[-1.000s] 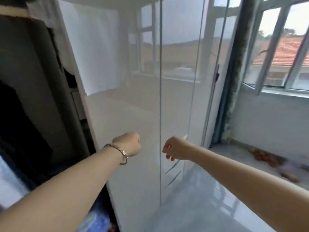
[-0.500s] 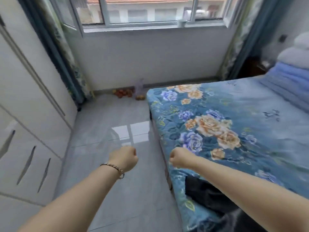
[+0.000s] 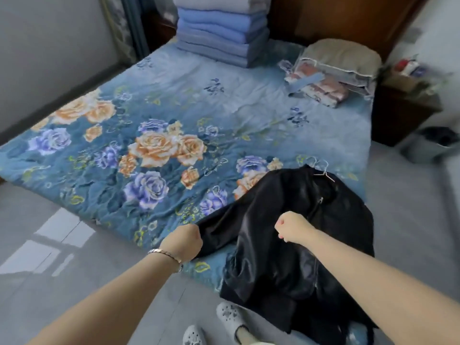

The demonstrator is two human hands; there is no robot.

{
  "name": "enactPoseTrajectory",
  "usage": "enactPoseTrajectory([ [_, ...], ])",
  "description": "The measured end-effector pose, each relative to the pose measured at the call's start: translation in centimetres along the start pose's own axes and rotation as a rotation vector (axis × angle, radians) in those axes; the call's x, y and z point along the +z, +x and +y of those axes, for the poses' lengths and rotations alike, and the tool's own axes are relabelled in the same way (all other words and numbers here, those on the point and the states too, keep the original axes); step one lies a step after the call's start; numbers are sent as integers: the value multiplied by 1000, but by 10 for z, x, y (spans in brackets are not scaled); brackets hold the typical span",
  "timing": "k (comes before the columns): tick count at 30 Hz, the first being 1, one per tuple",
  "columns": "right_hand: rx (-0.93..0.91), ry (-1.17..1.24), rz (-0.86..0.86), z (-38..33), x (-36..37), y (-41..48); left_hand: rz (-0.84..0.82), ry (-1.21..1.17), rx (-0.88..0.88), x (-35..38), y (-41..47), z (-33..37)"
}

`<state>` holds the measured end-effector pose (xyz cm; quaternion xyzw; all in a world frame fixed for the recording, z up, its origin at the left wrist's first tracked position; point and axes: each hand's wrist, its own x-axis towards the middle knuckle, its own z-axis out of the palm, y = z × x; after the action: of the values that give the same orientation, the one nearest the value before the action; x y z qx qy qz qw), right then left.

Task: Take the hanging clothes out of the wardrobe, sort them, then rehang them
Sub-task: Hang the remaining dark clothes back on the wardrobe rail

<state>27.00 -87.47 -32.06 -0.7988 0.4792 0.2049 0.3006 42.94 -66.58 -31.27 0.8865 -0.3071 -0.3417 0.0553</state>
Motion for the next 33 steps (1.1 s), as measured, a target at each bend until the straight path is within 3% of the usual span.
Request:
enactPoseTrajectory([
  [10, 287, 270, 139, 139, -15, 7, -68, 138, 274, 51, 46, 100],
  [14, 296, 292, 149, 183, -27, 44, -59, 130, 310, 62, 79, 153],
  [24, 254, 159, 155, 289, -74, 233, -75, 114, 297, 116, 229, 303],
  [33, 245, -90, 233, 324, -103, 419, -38, 176, 294, 169, 354, 350],
])
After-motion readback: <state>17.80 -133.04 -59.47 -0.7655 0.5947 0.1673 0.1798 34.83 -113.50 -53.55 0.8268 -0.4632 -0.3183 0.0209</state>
